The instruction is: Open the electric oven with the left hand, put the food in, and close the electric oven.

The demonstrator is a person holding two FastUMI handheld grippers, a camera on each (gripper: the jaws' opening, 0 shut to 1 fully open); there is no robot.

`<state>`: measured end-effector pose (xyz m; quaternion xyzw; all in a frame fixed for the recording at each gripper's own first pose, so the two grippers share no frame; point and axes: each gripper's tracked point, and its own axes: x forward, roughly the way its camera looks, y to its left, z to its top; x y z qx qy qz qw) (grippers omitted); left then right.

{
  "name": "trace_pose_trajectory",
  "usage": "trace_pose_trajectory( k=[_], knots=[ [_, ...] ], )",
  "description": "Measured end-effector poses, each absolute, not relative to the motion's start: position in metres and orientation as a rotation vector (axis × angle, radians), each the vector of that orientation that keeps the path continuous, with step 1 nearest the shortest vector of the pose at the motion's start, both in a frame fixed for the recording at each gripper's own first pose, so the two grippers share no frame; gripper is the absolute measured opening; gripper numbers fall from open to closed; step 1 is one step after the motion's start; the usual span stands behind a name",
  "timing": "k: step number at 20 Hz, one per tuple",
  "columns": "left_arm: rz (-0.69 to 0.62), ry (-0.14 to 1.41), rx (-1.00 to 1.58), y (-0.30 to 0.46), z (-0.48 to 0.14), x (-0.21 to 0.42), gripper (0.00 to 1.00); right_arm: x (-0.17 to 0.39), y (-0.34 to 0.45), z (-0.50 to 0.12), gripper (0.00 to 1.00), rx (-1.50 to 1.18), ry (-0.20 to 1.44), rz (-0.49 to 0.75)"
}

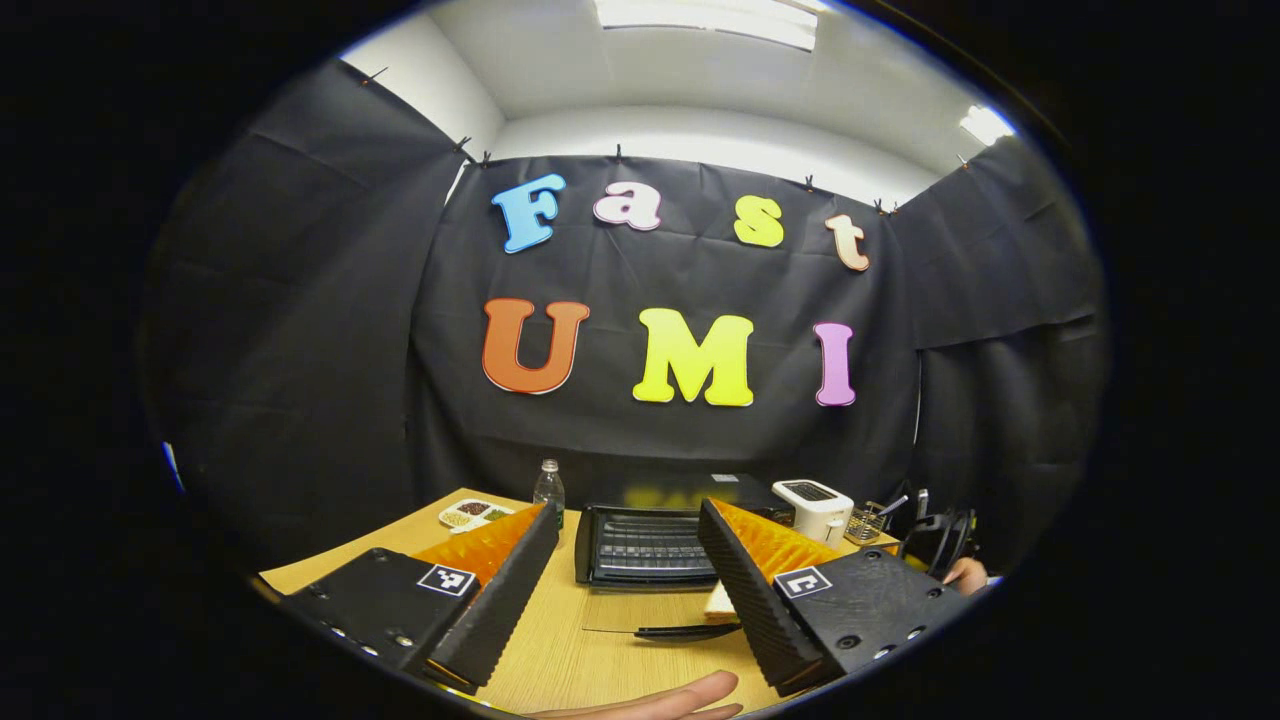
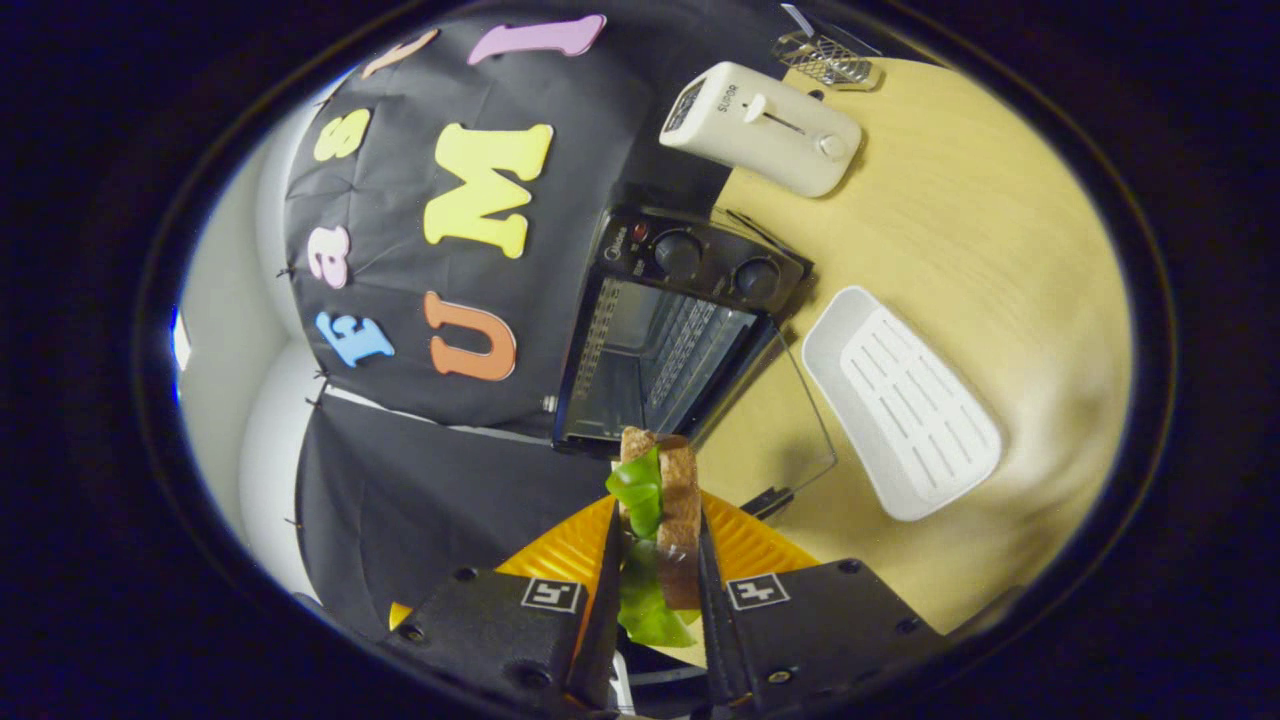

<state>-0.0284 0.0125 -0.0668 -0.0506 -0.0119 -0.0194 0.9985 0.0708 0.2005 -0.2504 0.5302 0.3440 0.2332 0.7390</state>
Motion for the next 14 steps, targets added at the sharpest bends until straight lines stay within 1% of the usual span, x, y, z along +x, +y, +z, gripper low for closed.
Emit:
trace_pose_trajectory(
  k=[4, 7, 9, 11, 14],
  knots=[
    [-0.072, -0.021, -0.105, 0.015, -0.065, -0.037, 0.93, 0.102, 0.244, -0.247, 0.40, 1.210, 0.639, 0.438],
    [-0.065, -0.007, -0.076, 0.024, -0.069, -0.046, 0.93, 0.130, 0.270, -0.245, 0.40, 1.226, 0.546, 0.366],
    [-0.078, -0.006, -0.070, 0.025, -0.068, -0.050, 0.93, 0.150, 0.288, -0.246, 0.41, 1.204, 0.523, 0.361],
    [-0.084, 0.001, -0.050, 0.031, -0.069, -0.053, 0.93, 0.172, 0.298, -0.253, 0.41, 1.193, 0.511, 0.332],
    [-0.068, 0.022, -0.010, 0.041, -0.071, -0.059, 0.93, 0.216, 0.306, -0.257, 0.41, 1.219, 0.450, 0.288]
  ],
)
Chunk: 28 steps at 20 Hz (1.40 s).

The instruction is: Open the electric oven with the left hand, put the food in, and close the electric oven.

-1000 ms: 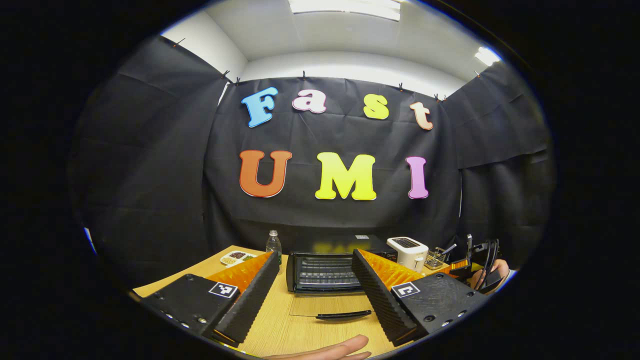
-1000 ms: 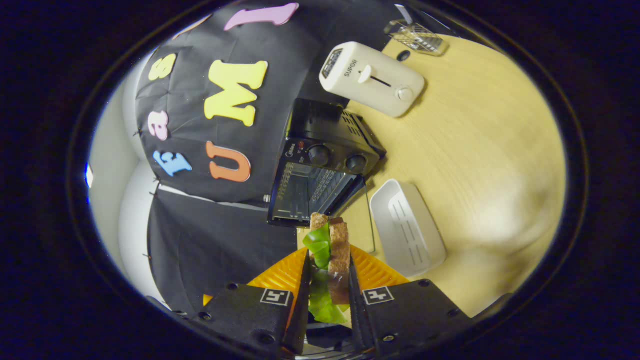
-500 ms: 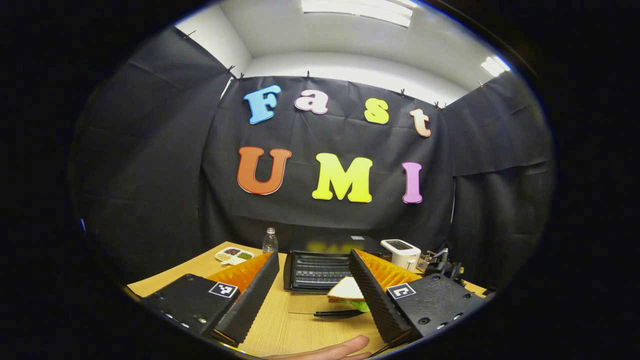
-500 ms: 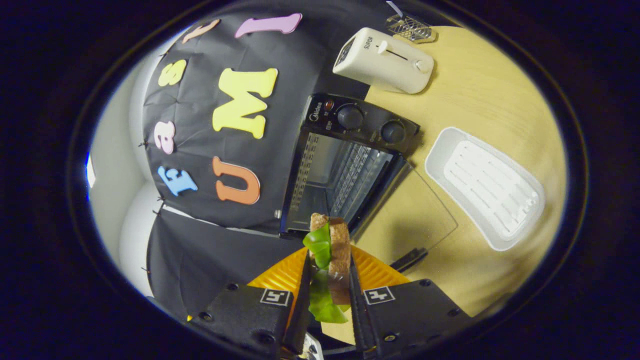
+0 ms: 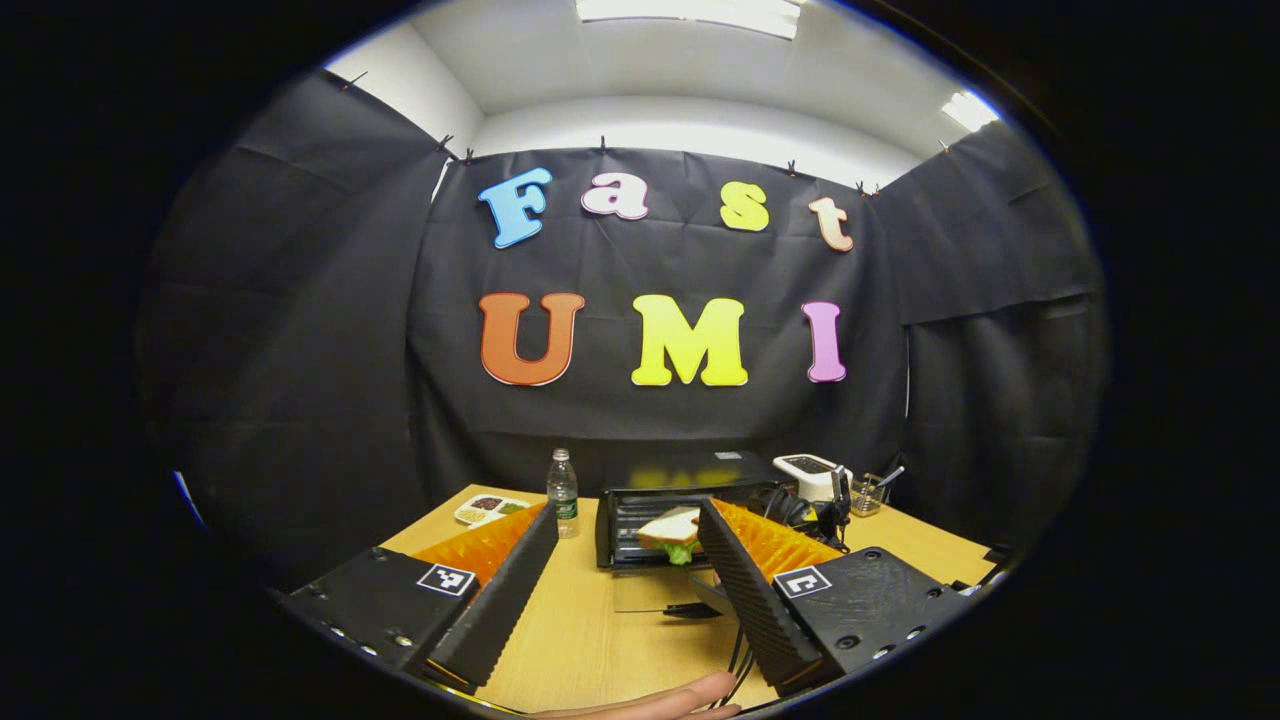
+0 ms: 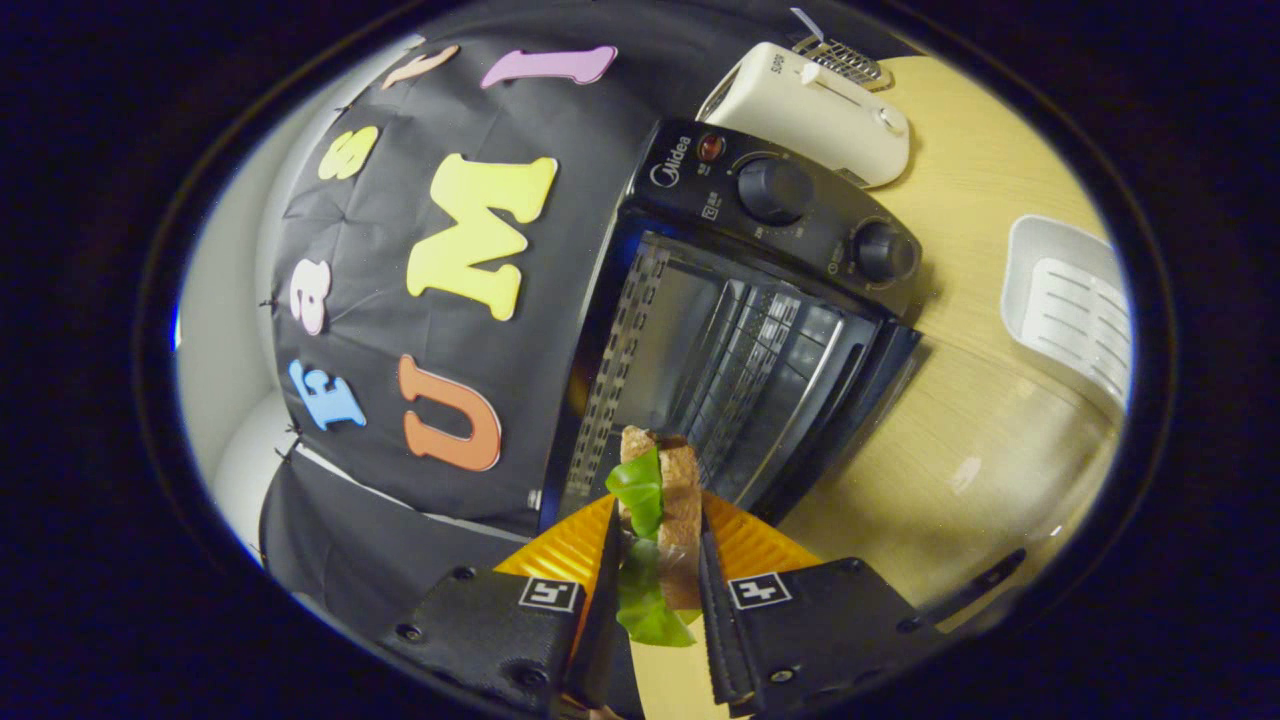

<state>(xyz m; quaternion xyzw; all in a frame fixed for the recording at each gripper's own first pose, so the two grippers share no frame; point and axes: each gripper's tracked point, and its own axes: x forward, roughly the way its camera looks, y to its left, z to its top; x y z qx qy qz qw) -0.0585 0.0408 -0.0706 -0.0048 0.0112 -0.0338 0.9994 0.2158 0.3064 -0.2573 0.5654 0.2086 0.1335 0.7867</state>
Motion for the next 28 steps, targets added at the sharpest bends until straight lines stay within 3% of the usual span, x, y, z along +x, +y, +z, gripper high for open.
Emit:
trace_pose_trajectory(
  k=[5, 14, 15, 16, 19, 20, 21, 24, 25, 26, 27, 28],
  knots=[
    [-0.081, 0.019, 0.010, 0.039, -0.070, -0.065, 0.93, 0.274, 0.305, -0.267, 0.41, 1.211, 0.334, 0.176],
    [-0.105, 0.043, -0.015, 0.039, -0.077, -0.067, 0.93, 0.298, 0.307, -0.288, 0.42, 1.222, 0.282, 0.103],
    [-0.100, 0.042, -0.016, 0.041, -0.078, -0.067, 0.93, 0.298, 0.307, -0.288, 0.34, 1.226, 0.285, 0.103],
    [-0.100, 0.043, -0.019, 0.041, -0.078, -0.067, 0.93, 0.300, 0.307, -0.288, 0.45, 1.222, 0.285, 0.099],
    [-0.101, 0.058, -0.028, 0.042, -0.084, -0.066, 0.93, 0.299, 0.307, -0.294, 0.48, 1.195, 0.292, 0.079],
    [-0.098, 0.063, -0.029, 0.043, -0.085, -0.066, 0.93, 0.299, 0.308, -0.294, 0.36, 1.182, 0.290, 0.073],
    [-0.094, 0.067, -0.030, 0.045, -0.087, -0.065, 0.93, 0.297, 0.310, -0.292, 0.53, 1.154, 0.279, 0.079],
    [-0.086, 0.081, -0.042, 0.047, -0.093, -0.064, 0.93, 0.294, 0.310, -0.290, 0.71, 0.988, 0.227, 0.066],
    [-0.083, 0.088, -0.046, 0.049, -0.095, -0.064, 0.93, 0.292, 0.309, -0.289, 0.60, 0.936, 0.202, 0.055],
    [-0.079, 0.095, -0.048, 0.051, -0.098, -0.062, 0.93, 0.291, 0.310, -0.288, 0.80, 0.892, 0.182, 0.049],
    [-0.074, 0.099, -0.050, 0.053, -0.099, -0.062, 0.93, 0.290, 0.312, -0.290, 0.71, 0.829, 0.171, 0.041],
    [-0.066, 0.100, -0.052, 0.056, -0.100, -0.062, 0.93, 0.290, 0.312, -0.290, 0.93, 0.764, 0.161, 0.039]
  ],
)
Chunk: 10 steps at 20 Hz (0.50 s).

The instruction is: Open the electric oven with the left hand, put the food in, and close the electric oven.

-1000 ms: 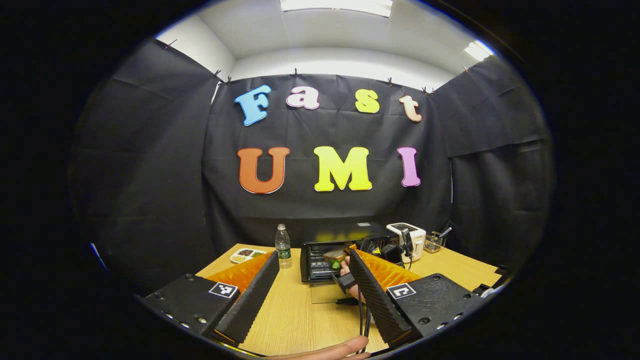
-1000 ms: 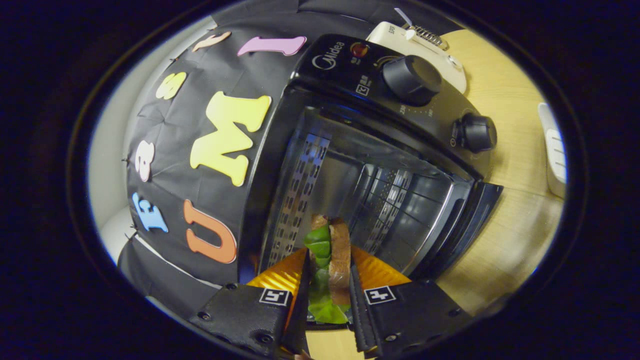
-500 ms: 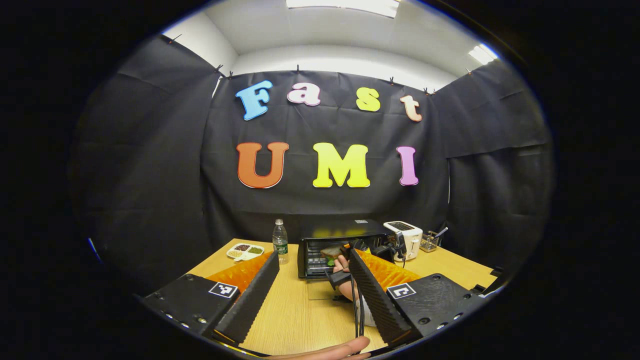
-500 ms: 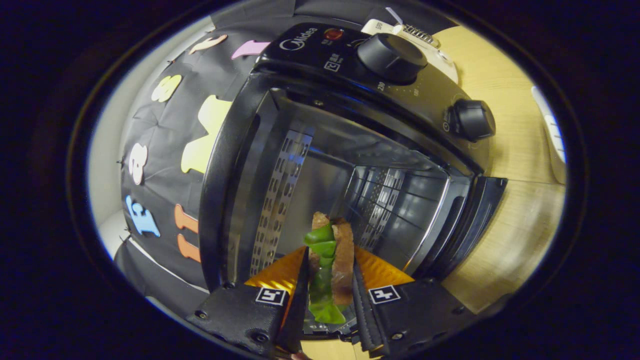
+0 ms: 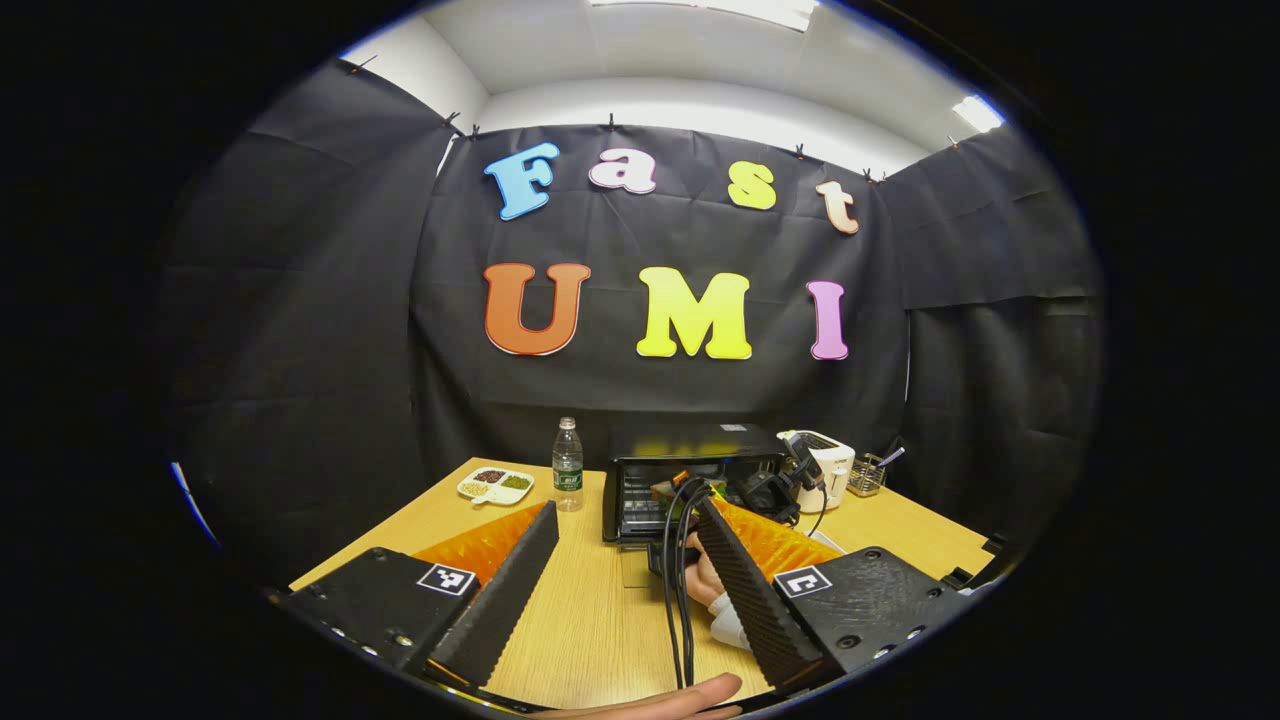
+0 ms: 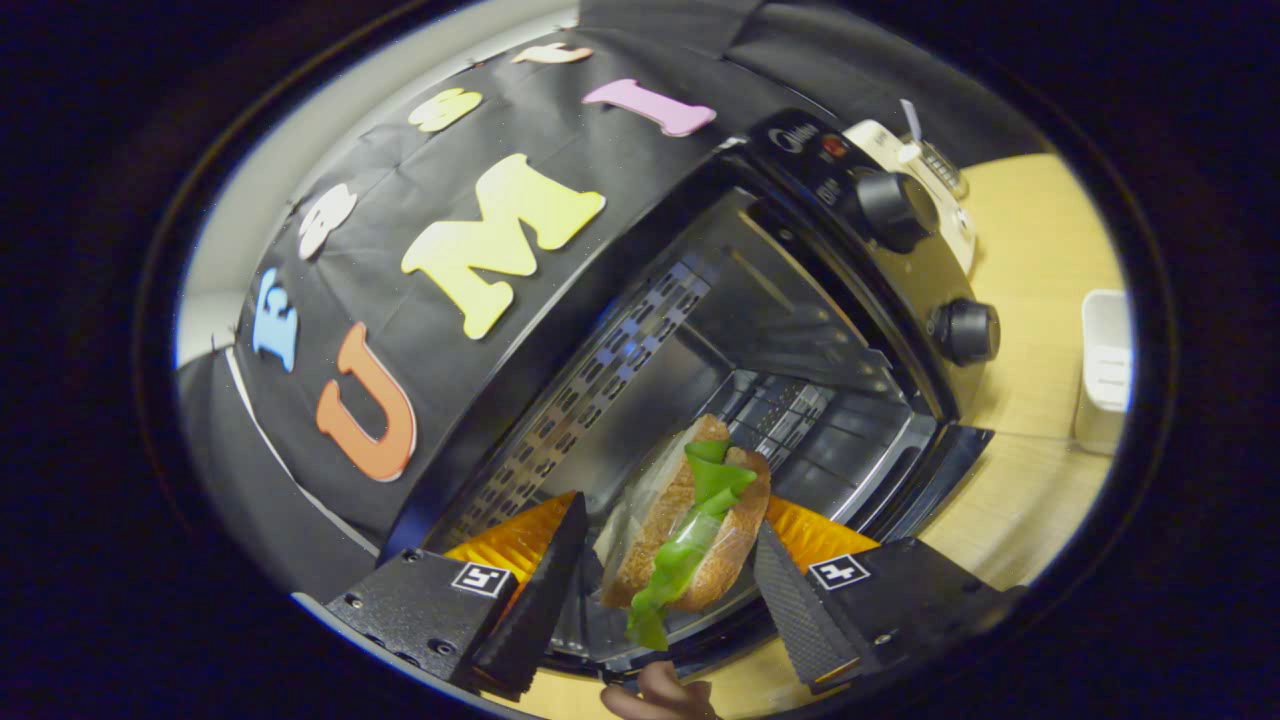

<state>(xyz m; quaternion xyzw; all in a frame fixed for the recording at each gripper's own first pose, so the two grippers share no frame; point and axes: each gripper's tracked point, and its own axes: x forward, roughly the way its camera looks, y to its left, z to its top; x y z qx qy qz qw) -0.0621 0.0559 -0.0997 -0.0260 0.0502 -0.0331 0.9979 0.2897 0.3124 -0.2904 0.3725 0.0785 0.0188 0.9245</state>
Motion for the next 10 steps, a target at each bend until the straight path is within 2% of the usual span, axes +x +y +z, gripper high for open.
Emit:
trace_pose_trajectory(
  k=[3, 7, 10],
  knots=[
    [-0.053, 0.106, -0.064, 0.062, -0.103, -0.063, 0.93, 0.283, 0.329, -0.292, 0.99, 0.577, 0.211, 0.078],
    [-0.102, 0.121, -0.130, 0.053, -0.105, -0.066, 0.93, 0.282, 0.342, -0.296, 1.00, 0.310, 0.303, 0.137],
    [-0.090, 0.121, -0.123, 0.060, -0.105, -0.068, 0.93, 0.288, 0.344, -0.300, 1.00, 0.109, 0.343, 0.163]
  ],
)
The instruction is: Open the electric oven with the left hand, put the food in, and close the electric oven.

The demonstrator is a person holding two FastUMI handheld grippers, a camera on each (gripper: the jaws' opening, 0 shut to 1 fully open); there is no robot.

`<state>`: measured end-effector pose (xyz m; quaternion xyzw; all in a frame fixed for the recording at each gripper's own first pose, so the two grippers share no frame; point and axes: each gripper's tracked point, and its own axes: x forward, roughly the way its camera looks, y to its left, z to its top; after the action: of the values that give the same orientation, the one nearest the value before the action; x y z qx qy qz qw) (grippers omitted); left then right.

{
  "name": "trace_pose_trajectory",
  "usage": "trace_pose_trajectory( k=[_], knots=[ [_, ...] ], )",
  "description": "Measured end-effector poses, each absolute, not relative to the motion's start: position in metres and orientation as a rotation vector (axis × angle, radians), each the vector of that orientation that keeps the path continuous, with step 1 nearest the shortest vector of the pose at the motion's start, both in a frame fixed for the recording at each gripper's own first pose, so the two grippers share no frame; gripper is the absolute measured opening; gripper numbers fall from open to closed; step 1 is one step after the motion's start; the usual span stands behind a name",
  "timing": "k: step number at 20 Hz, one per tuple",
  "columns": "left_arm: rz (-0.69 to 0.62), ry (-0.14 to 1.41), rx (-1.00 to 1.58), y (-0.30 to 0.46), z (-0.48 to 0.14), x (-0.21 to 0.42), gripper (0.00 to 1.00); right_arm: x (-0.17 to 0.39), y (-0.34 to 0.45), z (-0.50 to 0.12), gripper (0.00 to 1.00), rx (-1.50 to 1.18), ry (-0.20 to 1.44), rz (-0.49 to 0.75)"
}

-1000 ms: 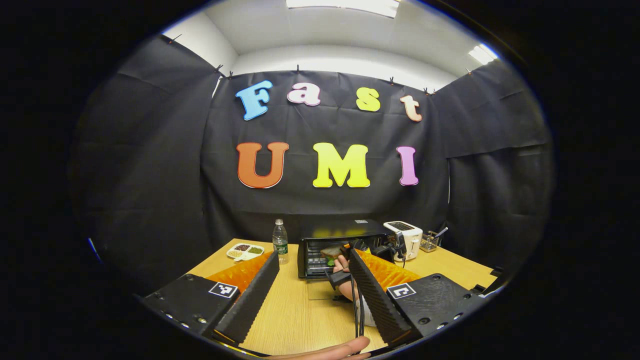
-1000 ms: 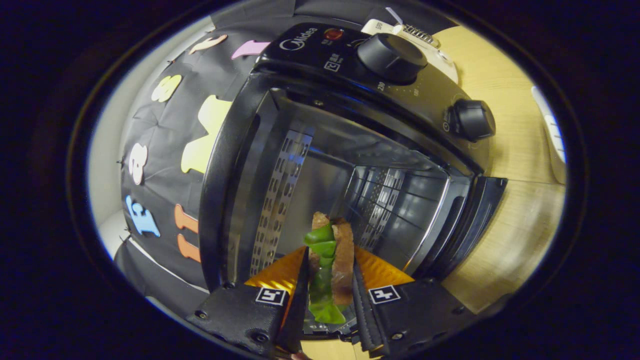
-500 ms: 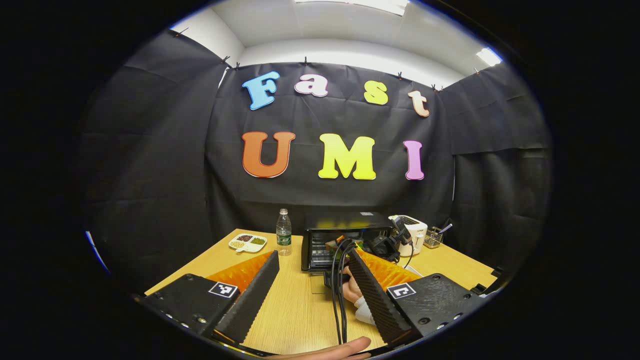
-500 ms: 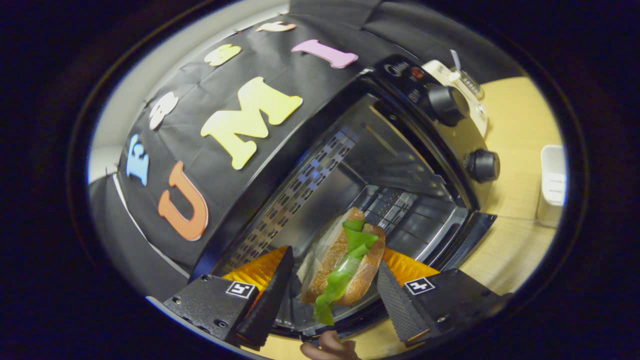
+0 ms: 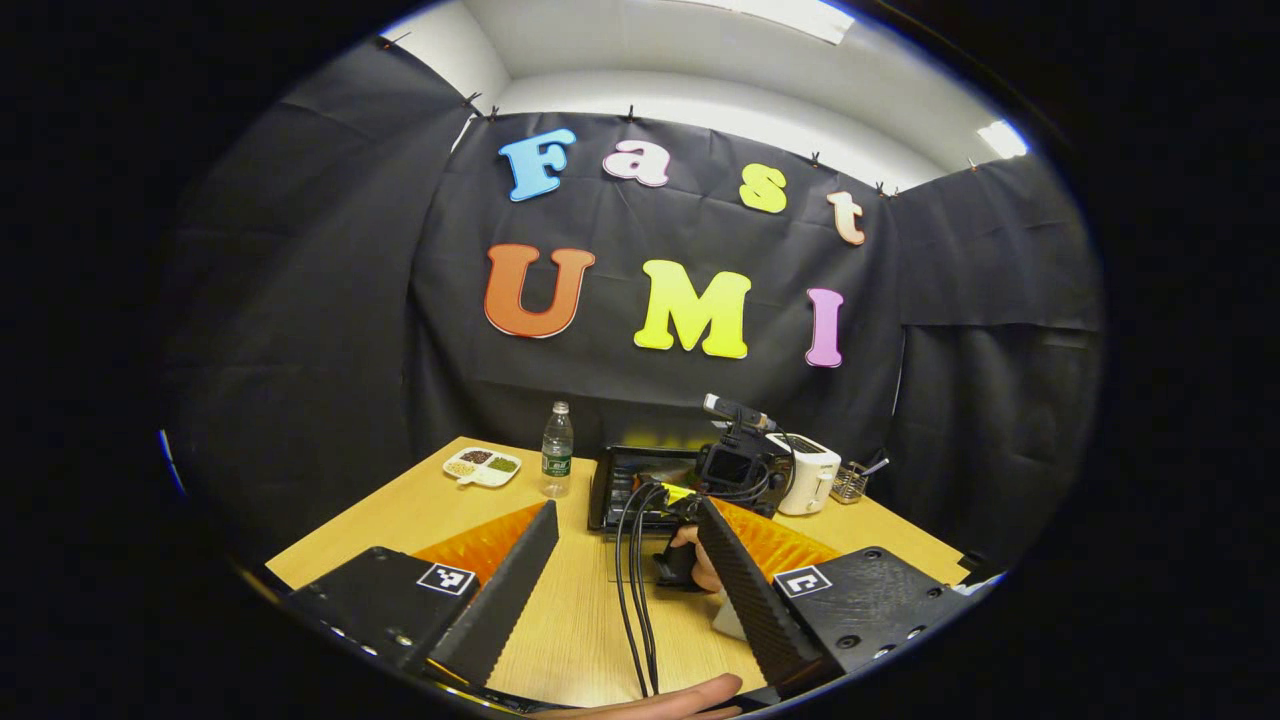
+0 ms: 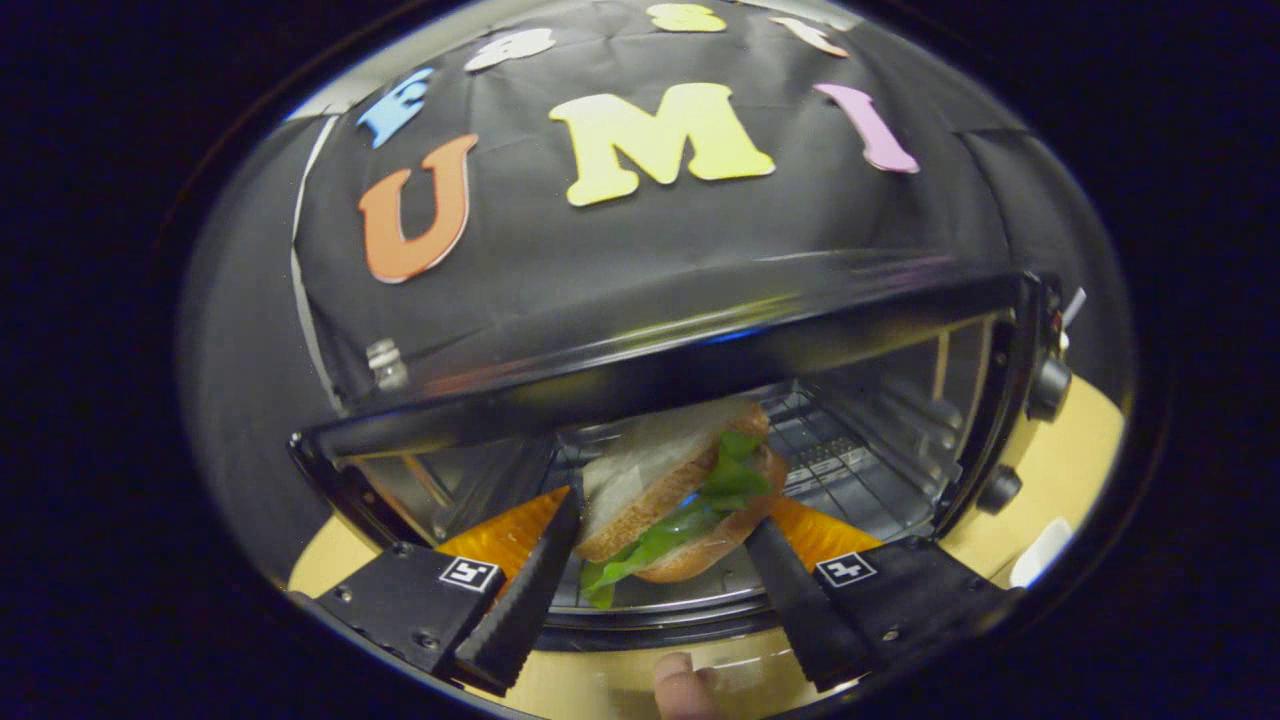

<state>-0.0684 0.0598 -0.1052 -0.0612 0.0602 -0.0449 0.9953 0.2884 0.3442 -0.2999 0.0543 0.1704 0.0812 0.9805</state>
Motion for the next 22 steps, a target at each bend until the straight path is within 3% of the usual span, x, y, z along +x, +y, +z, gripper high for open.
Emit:
trace_pose_trajectory(
  k=[4, 5, 6, 12, 13, 14, 16, 17, 18, 22],
  knots=[
    [-0.071, 0.121, -0.098, 0.062, -0.110, -0.066, 0.93, 0.285, 0.342, -0.311, 1.00, -0.061, 0.457, 0.197],
    [-0.072, 0.124, -0.098, 0.061, -0.111, -0.065, 0.93, 0.282, 0.342, -0.313, 0.96, -0.089, 0.472, 0.207],
    [-0.073, 0.128, -0.097, 0.060, -0.113, -0.065, 0.93, 0.281, 0.342, -0.312, 1.00, -0.116, 0.481, 0.218],
    [-0.073, 0.139, -0.087, 0.062, -0.119, -0.065, 0.93, 0.263, 0.336, -0.320, 1.00, -0.233, 0.609, 0.259],
    [-0.070, 0.138, -0.084, 0.062, -0.120, -0.064, 0.93, 0.255, 0.333, -0.321, 0.96, -0.238, 0.635, 0.267],
    [-0.068, 0.138, -0.083, 0.064, -0.120, -0.065, 0.93, 0.249, 0.331, -0.320, 1.00, -0.235, 0.650, 0.273],
    [-0.065, 0.135, -0.082, 0.065, -0.120, -0.065, 0.93, 0.238, 0.326, -0.316, 0.96, -0.209, 0.677, 0.290],
    [-0.064, 0.131, -0.081, 0.066, -0.120, -0.065, 0.93, 0.232, 0.324, -0.314, 1.00, -0.185, 0.686, 0.303],
    [-0.062, 0.128, -0.079, 0.066, -0.119, -0.065, 0.93, 0.224, 0.322, -0.313, 0.96, -0.167, 0.697, 0.317],
    [-0.061, 0.125, -0.069, 0.064, -0.123, -0.060, 0.93, 0.202, 0.306, -0.283, 1.00, -0.124, 0.633, 0.354]
  ],
)
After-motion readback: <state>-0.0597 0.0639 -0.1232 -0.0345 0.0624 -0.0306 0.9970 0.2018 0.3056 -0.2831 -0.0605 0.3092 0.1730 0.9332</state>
